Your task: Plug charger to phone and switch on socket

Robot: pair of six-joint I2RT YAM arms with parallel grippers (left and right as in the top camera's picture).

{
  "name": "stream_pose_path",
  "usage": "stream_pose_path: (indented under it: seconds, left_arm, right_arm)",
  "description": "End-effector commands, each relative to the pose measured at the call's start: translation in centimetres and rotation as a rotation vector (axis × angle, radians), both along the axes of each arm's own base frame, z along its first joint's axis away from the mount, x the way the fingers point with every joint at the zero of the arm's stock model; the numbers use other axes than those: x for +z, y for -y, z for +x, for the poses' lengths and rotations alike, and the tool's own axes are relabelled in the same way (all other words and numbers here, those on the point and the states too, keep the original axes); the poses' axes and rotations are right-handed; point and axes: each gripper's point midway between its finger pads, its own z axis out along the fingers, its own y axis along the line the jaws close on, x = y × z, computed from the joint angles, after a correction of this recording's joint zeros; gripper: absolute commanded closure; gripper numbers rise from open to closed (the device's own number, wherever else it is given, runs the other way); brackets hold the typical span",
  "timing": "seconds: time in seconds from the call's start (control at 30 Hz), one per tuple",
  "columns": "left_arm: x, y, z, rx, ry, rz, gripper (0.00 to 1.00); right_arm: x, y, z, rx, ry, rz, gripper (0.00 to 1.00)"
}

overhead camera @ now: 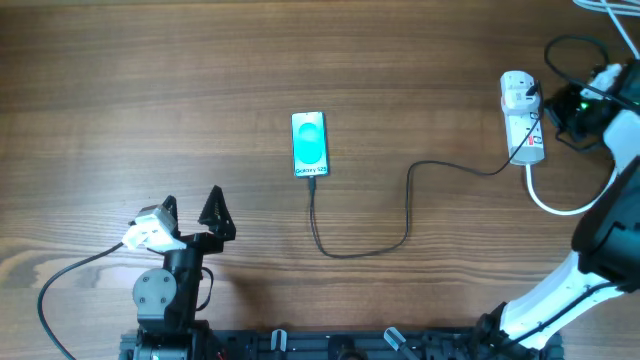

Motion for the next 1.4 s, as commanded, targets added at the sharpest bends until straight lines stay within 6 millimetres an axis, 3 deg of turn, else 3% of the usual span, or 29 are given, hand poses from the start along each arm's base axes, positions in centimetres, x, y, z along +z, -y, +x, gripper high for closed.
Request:
stream_pose_path:
  seconds: [0.0,0.77,1.37]
  left_arm:
    - [0.0,0.2,0.0,-0.01,0.006,0.014,0.0]
    - [0.0,0.2,0.0,-0.01,0.006,0.014,0.0]
    - [0.0,0.2,0.0,-0.01,0.006,0.015,0.0]
  right_arm:
    - [-1.7,-0.1,0.5,-0.01,-0.043,-0.037,0.96]
    - [-4.8,0.1,-0.3,-0.05,-0.129,-0.028,0.96]
    - [-6.2,-2.3,-2.3,0.011,-0.217,0.063,0.96]
